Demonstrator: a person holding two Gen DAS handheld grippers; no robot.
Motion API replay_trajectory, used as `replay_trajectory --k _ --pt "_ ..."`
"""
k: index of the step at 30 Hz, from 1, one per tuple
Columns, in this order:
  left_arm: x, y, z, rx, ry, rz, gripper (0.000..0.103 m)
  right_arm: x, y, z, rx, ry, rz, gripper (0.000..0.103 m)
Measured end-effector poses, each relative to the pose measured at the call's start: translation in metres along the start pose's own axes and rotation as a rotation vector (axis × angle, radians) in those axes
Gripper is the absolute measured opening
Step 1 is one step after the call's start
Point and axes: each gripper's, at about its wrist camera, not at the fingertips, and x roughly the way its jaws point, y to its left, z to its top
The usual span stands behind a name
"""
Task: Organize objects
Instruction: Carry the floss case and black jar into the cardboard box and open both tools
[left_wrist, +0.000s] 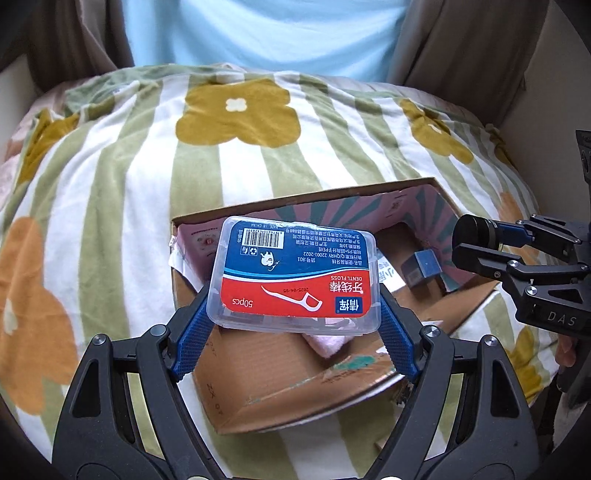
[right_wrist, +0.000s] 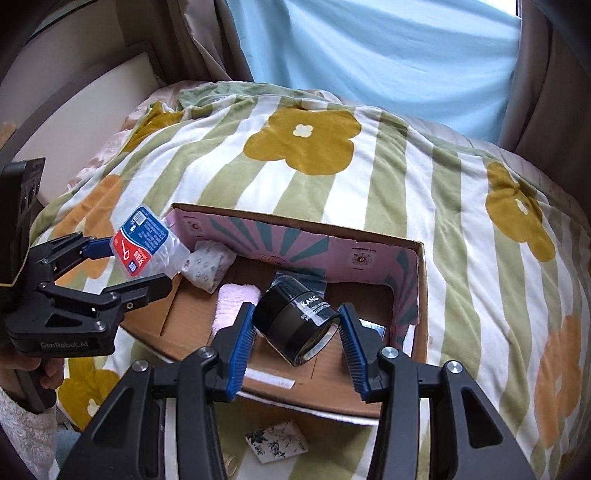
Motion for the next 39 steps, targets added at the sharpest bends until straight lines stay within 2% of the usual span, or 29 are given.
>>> replay_trajectory --k 5,10,11,12,13,14,16,22,30,39 --pt "0.029 0.011 0.000 -0.022 0.045 0.007 0.079 0.031 -0.009 0.006 0.034 0.035 0.012 0.042" --pt "0.036 0.011 -0.002 -0.011 0.049 0.021 0.080 0.039 -0.013 0.008 0.050 0.040 0.015 0.042" --pt "0.035 0.009 -0.002 -0.007 0.037 0.033 0.080 0.040 -0.013 0.009 0.053 0.033 -0.002 0.042" --pt "0.034 0.009 -0.001 -0.010 0.030 0.050 0.086 0.040 -0.013 0.010 0.053 0.026 -0.023 0.042" --pt "0.034 0.010 0.001 -0.018 0.032 0.062 0.092 0.040 -0.014 0.010 0.055 0.024 -0.045 0.052" --pt "0.033 0.010 0.001 -0.032 0.034 0.056 0.102 0.040 -0.015 0.011 0.064 0.019 -0.068 0.079" --pt "0.029 0.012 0.003 -0.055 0.023 0.039 0.103 0.036 -0.020 0.010 0.081 -0.003 -0.078 0.101" --pt "0.023 0.010 -0.001 -0.056 0.019 0.053 0.103 0.024 -0.034 0.007 0.141 -0.042 -0.048 0.102" --pt "0.005 0.000 -0.006 -0.053 -0.004 0.050 0.103 0.011 -0.031 0.003 0.132 -0.043 -0.050 0.102" --pt "-0.044 -0.014 -0.010 -0.036 -0.050 0.080 0.103 -0.029 -0.026 -0.005 0.137 -0.045 -0.032 0.102"
